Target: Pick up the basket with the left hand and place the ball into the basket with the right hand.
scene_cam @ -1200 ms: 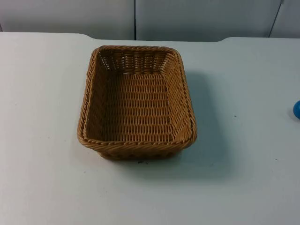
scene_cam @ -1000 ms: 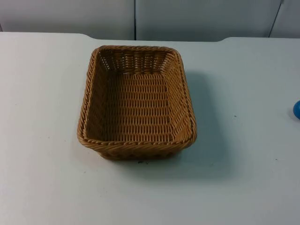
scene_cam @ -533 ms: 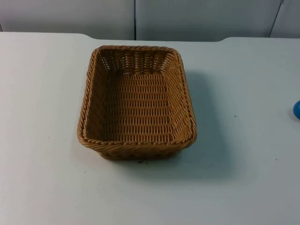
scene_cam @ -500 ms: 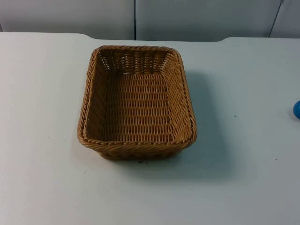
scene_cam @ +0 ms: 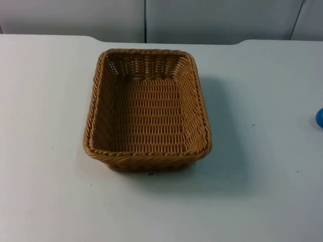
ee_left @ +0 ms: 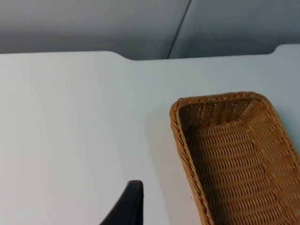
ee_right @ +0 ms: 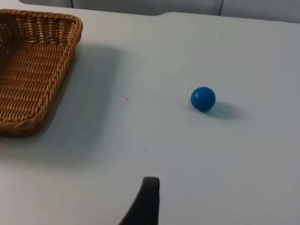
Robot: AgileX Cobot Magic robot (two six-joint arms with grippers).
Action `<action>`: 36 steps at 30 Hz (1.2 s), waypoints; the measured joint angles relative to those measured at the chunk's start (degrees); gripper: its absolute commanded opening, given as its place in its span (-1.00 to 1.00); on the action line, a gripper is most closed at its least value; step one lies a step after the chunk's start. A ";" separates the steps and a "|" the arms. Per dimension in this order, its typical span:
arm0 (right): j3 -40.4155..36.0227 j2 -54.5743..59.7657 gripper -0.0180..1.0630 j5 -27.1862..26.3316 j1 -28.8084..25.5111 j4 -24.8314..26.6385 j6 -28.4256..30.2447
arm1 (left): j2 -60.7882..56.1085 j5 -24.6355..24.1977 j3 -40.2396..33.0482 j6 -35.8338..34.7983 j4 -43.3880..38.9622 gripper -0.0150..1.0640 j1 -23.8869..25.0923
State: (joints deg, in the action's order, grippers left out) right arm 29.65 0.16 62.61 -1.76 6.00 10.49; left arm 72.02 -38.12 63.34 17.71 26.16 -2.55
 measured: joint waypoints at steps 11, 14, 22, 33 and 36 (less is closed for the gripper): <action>0.00 0.00 0.56 0.00 0.00 0.00 -0.43 | 21.84 0.24 2.26 8.75 13.03 0.78 0.00; 0.00 0.00 0.56 0.00 0.00 -0.11 -0.77 | 28.24 0.37 2.36 10.80 16.05 0.78 0.00; 0.00 0.00 0.56 0.00 0.00 -0.11 -0.91 | 38.90 -0.83 3.68 14.31 20.92 0.78 -0.35; 0.00 0.00 0.56 0.00 0.00 -0.20 -0.91 | 50.13 -4.31 15.71 9.55 20.55 0.78 -5.77; 0.00 0.00 0.56 0.00 0.00 -0.20 -1.04 | 53.10 -5.83 17.77 7.96 20.27 0.78 -6.16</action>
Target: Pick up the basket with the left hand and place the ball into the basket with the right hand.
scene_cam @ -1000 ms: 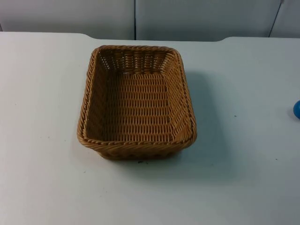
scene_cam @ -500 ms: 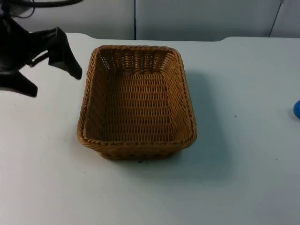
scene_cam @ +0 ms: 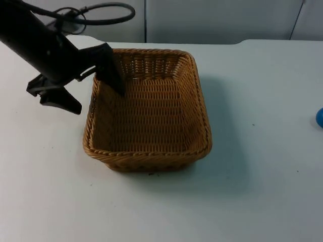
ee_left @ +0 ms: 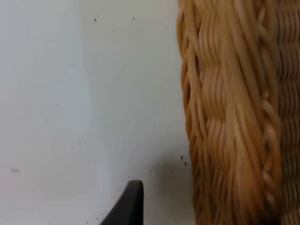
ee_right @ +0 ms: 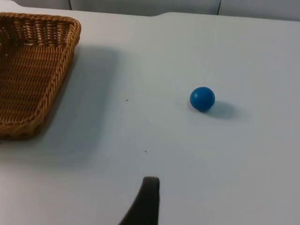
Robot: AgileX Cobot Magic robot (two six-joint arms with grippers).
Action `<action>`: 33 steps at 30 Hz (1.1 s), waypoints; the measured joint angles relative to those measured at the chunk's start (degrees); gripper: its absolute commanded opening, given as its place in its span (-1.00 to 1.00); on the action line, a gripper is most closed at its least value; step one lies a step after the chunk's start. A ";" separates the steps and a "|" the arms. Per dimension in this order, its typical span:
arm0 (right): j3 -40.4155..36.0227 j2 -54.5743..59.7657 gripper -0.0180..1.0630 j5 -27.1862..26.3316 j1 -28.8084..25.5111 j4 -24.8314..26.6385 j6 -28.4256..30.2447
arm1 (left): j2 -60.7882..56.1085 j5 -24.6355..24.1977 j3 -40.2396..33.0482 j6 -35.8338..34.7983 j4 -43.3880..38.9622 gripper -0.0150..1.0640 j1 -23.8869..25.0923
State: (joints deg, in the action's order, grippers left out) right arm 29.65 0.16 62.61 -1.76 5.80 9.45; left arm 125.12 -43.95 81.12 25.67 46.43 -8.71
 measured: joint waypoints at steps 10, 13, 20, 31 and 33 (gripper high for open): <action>0.00 0.00 0.56 0.00 0.00 -0.02 -0.34 | 1.77 0.64 0.35 -2.76 -0.46 0.08 -1.89; 0.00 0.00 0.56 0.00 0.00 -0.02 -0.32 | 1.97 0.64 0.35 -3.23 -0.60 -0.10 -1.89; 0.00 0.00 0.56 0.00 0.00 -0.12 -0.37 | 1.97 0.98 0.35 -3.36 -0.60 -0.62 -1.89; 0.00 0.00 0.56 0.00 0.00 -0.12 -0.37 | 1.97 2.31 0.35 -4.97 -0.67 -0.75 -1.89; 0.00 0.00 0.56 0.00 0.00 -0.12 -0.37 | 1.97 2.55 0.35 -5.72 -0.67 -0.98 -1.89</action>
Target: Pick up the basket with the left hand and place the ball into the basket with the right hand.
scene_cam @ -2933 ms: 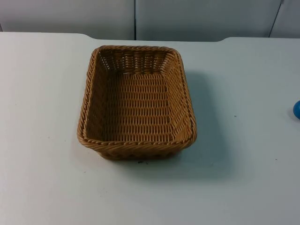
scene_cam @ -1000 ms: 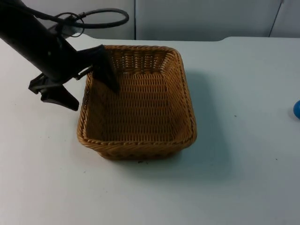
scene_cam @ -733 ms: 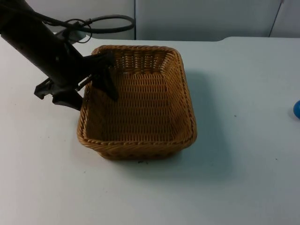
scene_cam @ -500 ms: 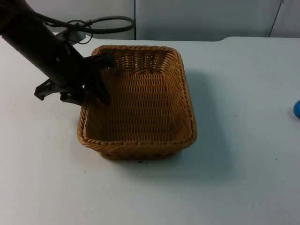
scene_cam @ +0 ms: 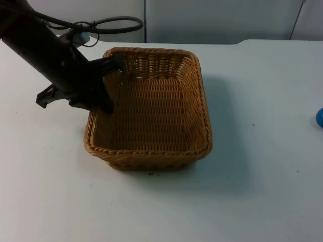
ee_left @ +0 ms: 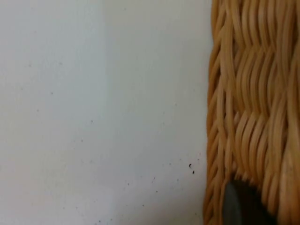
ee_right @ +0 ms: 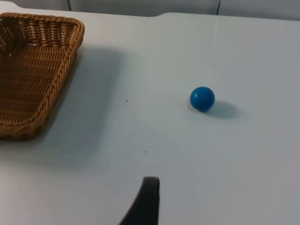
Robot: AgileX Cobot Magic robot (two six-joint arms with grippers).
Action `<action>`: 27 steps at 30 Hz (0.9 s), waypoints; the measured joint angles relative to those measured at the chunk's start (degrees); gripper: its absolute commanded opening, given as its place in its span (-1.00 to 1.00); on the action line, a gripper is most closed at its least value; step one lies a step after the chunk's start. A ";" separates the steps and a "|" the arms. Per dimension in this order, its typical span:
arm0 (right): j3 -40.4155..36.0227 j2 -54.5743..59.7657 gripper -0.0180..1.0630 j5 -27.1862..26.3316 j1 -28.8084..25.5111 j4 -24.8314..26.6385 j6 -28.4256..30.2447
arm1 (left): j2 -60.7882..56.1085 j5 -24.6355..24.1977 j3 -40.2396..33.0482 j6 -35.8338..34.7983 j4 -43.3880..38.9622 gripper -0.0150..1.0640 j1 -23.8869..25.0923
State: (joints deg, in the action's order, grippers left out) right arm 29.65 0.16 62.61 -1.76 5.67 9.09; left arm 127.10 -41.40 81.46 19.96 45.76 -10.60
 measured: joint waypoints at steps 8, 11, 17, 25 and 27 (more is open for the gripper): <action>0.00 0.00 0.56 0.00 0.00 0.00 -0.09 | -1.10 -0.88 0.00 -4.02 0.11 -0.98 0.00; 0.00 0.00 0.56 0.00 0.00 0.00 -0.09 | -2.64 -0.98 0.00 -6.28 0.11 -0.98 0.00; 0.00 0.00 0.56 0.00 0.00 0.00 -0.09 | -8.79 -2.22 0.00 -11.64 -1.17 -0.98 0.00; 0.00 0.00 0.56 0.00 0.00 0.00 -0.09 | -18.41 -8.09 0.00 -18.49 -6.82 -0.98 0.00; 0.00 0.00 0.56 0.00 0.00 0.00 -0.09 | -19.34 -9.01 0.00 -19.96 -8.89 -0.98 0.00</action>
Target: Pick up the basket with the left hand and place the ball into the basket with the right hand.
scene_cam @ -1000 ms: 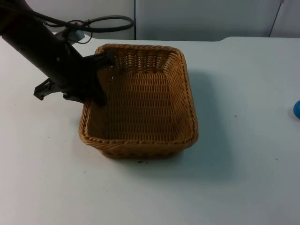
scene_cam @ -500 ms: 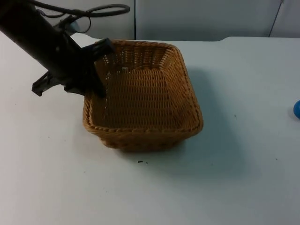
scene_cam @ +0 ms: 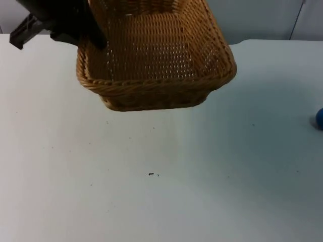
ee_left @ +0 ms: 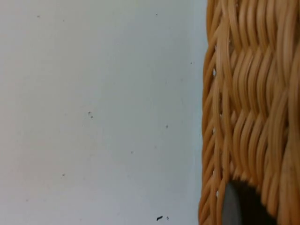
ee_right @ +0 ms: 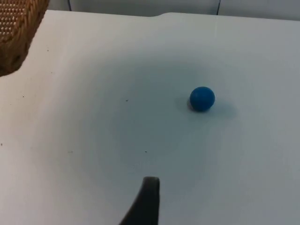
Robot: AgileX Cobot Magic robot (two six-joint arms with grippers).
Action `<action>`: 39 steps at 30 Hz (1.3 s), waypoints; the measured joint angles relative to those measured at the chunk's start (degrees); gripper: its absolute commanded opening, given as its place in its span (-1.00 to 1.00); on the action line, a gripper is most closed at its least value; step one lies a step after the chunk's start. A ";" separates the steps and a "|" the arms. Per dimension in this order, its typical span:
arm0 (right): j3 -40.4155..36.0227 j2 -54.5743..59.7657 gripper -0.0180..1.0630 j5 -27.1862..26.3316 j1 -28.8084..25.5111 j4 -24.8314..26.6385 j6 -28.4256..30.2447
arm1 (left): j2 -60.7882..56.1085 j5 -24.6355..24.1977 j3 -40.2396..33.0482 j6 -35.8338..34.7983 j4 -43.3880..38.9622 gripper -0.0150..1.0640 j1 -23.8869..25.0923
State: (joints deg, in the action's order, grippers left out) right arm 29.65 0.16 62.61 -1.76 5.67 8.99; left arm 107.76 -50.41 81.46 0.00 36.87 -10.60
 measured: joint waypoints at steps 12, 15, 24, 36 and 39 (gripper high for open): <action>9.89 10.23 0.53 -0.10 0.00 -1.21 -3.63 | -2.14 -2.38 0.00 -4.38 -7.55 -0.98 0.00; 14.75 19.52 0.53 0.25 0.00 -1.87 -4.13 | -2.14 -2.38 0.00 -4.38 -7.55 -0.98 0.00; 34.44 57.11 0.53 0.37 0.00 -2.71 -4.27 | -2.20 -2.95 0.00 -3.63 -7.43 -0.98 0.00; 50.61 88.33 0.50 -1.73 0.00 -3.98 -3.41 | -2.20 -2.98 0.00 -1.93 -5.05 -0.98 0.00; 50.61 91.91 0.49 -1.82 0.00 -4.39 -2.87 | -2.20 -2.98 0.00 -1.69 -5.05 -0.98 0.00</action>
State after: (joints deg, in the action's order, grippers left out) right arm 80.26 92.07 60.79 -1.76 1.28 6.12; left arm 105.56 -53.39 81.46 -1.69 31.82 -10.60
